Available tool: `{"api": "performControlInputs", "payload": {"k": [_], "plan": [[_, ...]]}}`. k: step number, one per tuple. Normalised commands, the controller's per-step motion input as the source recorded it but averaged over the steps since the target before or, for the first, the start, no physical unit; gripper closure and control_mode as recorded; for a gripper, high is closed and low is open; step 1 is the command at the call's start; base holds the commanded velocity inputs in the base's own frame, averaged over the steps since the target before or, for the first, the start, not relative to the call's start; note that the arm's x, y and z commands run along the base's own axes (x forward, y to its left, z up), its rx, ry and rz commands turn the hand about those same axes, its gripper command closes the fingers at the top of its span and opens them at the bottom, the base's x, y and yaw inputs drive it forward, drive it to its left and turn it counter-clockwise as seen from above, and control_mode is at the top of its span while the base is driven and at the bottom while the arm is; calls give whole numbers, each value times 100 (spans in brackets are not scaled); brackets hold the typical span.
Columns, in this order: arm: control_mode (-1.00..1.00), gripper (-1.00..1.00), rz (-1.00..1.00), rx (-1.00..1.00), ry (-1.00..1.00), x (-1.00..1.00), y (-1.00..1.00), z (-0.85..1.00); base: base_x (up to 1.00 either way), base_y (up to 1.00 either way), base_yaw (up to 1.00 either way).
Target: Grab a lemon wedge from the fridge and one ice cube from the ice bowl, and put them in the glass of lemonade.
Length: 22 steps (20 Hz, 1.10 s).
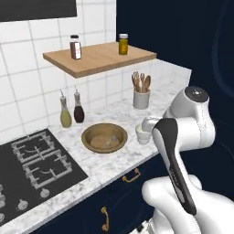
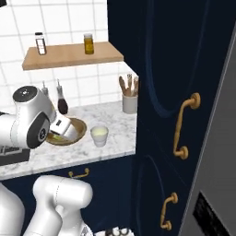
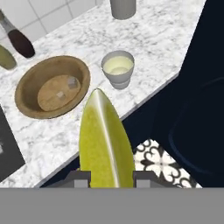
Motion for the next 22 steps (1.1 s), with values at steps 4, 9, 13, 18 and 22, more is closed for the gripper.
{"api": "performControlInputs", "payload": {"k": [4,9,13,18,22], "plan": [[100,100,0,0,0,0,0,0,73,-24,-18],[100,100,0,0,0,0,0,0,61,10,-4],[100,100,0,0,0,0,0,0,69,6,0],[100,100,0,0,0,0,0,0,53,1,0],[-100,100,0,0,3,17,0,-3,0,0,0]]}}
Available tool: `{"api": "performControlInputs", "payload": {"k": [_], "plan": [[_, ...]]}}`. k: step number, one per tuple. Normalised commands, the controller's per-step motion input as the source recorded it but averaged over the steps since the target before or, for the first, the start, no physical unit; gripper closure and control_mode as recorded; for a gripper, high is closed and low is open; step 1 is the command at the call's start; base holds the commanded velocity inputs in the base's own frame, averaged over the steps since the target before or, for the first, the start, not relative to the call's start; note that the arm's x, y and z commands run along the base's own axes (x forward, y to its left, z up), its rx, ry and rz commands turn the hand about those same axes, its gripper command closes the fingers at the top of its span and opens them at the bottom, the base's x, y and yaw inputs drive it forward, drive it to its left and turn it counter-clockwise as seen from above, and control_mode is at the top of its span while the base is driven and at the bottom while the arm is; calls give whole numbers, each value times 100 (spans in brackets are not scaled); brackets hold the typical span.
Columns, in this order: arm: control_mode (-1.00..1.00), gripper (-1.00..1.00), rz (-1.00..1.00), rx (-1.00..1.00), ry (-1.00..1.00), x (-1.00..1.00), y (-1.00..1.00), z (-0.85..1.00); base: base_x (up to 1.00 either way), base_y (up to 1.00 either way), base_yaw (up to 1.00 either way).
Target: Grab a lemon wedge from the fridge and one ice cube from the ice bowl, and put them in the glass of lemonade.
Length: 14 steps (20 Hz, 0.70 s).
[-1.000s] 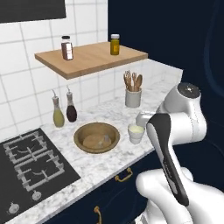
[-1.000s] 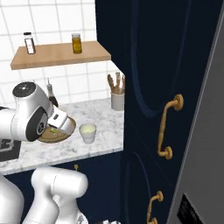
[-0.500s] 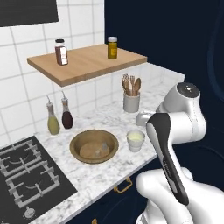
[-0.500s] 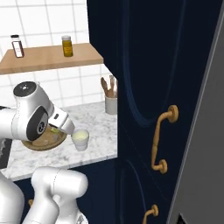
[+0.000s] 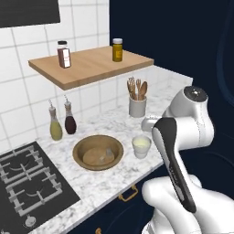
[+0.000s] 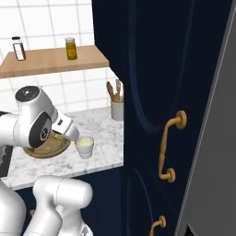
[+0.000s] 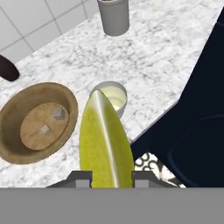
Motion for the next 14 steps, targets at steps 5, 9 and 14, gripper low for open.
{"api": "performControlInputs", "payload": {"k": [5,9,14], "plan": [[-100,100,0,6,8,75,0,-40,0,0,0],[-100,100,6,6,1,86,0,-65,0,0,0],[-100,100,9,-1,14,72,3,-57,0,0,0]]}}
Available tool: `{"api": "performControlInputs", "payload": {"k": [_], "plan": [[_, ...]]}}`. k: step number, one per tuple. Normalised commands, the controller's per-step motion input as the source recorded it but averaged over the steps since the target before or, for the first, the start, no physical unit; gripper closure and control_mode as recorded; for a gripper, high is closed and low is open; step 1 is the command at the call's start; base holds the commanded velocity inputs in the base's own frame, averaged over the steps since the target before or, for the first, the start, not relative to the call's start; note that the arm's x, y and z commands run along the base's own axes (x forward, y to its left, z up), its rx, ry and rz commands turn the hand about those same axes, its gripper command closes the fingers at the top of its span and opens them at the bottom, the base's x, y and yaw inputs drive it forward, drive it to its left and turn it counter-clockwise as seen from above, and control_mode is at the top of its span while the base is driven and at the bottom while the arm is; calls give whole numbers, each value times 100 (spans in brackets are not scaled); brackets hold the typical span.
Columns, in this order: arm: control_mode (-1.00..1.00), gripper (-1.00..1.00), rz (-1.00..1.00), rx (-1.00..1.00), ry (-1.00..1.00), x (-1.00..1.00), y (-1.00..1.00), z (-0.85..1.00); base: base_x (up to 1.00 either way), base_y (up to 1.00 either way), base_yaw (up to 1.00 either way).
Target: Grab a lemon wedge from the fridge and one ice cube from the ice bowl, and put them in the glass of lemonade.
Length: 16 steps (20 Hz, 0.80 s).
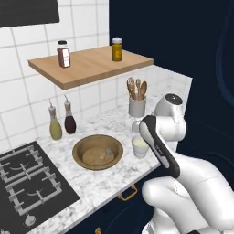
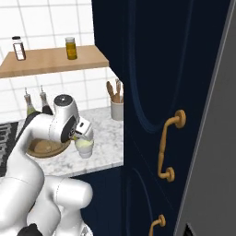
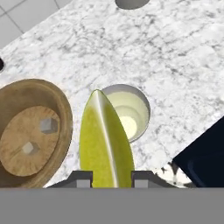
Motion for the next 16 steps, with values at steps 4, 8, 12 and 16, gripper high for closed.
{"api": "performControlInputs", "payload": {"k": [4,8,12,16], "plan": [[-100,100,6,-10,19,55,13,-44,0,0,0],[-100,100,1,-19,10,12,25,0,0,0,0],[-100,100,0,-1,2,6,0,-5,0,0,0],[-100,100,0,0,0,11,0,-1,0,0,0]]}}
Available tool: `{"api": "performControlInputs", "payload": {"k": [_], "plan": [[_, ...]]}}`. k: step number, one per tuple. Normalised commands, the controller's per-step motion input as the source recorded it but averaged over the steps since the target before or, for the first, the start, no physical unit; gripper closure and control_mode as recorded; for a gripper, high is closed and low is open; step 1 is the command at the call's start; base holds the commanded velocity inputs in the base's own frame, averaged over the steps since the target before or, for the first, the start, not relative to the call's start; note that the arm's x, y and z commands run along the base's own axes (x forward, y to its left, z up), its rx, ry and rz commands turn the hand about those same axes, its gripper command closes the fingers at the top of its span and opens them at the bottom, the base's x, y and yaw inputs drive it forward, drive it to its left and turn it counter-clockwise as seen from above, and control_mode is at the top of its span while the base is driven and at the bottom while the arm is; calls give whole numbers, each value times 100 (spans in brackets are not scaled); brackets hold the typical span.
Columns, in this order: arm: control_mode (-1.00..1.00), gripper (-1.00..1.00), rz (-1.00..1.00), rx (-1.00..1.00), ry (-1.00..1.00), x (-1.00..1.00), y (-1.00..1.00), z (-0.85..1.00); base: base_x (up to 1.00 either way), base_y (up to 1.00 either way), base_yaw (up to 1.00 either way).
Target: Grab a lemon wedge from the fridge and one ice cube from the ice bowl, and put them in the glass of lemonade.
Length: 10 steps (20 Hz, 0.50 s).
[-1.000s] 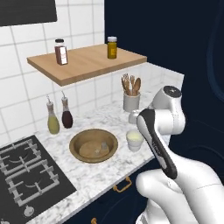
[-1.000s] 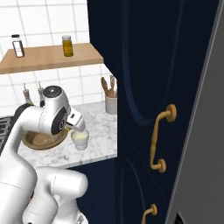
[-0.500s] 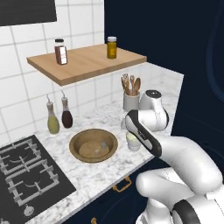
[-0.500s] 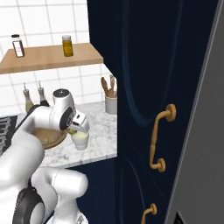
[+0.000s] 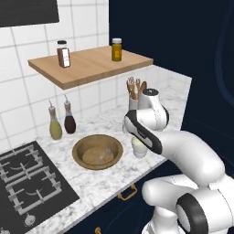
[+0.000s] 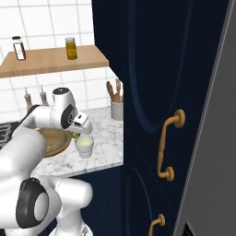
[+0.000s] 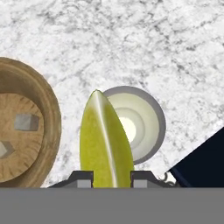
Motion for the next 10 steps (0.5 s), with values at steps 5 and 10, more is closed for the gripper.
{"api": "performControlInputs", "payload": {"k": [5,10], "plan": [[-100,100,0,0,0,6,0,0,0,0,0],[-100,100,0,0,0,0,-4,0,0,0,0]]}}
